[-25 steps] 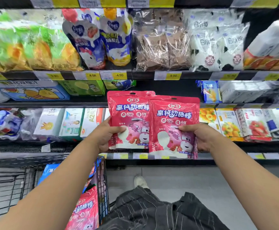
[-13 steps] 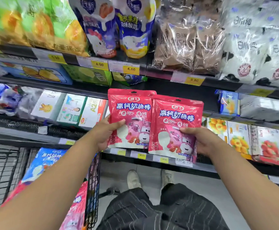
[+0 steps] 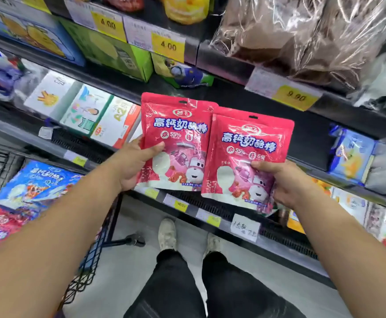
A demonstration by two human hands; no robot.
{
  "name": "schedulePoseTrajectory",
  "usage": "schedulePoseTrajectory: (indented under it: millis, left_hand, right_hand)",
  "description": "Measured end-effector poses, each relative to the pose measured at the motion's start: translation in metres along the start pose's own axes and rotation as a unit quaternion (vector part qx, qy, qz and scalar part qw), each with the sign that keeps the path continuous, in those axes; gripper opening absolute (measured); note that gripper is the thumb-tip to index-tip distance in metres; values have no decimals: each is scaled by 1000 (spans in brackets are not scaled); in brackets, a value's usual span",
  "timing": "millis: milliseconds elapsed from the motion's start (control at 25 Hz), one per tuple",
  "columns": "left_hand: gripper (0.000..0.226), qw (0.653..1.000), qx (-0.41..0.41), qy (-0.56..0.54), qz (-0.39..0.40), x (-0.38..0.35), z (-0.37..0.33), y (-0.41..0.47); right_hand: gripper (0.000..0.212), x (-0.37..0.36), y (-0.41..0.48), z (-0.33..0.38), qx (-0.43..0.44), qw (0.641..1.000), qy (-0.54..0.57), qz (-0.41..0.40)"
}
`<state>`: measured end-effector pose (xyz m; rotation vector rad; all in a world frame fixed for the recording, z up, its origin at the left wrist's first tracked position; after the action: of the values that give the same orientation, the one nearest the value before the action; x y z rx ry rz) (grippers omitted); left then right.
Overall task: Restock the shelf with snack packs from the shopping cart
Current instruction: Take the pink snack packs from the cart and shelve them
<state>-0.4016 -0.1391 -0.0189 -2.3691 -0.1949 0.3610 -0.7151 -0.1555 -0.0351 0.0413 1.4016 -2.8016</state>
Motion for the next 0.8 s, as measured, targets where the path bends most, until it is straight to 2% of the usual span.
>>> schedulePoseTrajectory:
  millis: [200,440,640,800]
  left_hand:
    - [13,1000,-20,-8,-7,-7,13,16]
    - [24,998,-35,-34,30,-15,31,39]
    - [37,996,-57,-38,64,-11,34,63]
    - [48,991,-79,-46,100,1,30,80]
  right_hand:
    - [45,12,30,1,24,1000,4,8]
    - [46,20,48,-9,40,999,24,2]
    - [27,10,49,-10,63,997,38,0]
    - [30,6,47,-9,89,995,34,-10]
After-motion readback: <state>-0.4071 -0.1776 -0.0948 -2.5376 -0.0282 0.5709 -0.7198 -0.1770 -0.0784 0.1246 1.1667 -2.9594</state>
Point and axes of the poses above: each hand's wrist, its own y-axis towards the middle knuckle, its own x-axis out of the back of the hand, z = x × y, the point moved 5 cm from there along y, towards the middle knuckle, and after that the axes turned 7 degrees about -y, right-handed, at the moved point
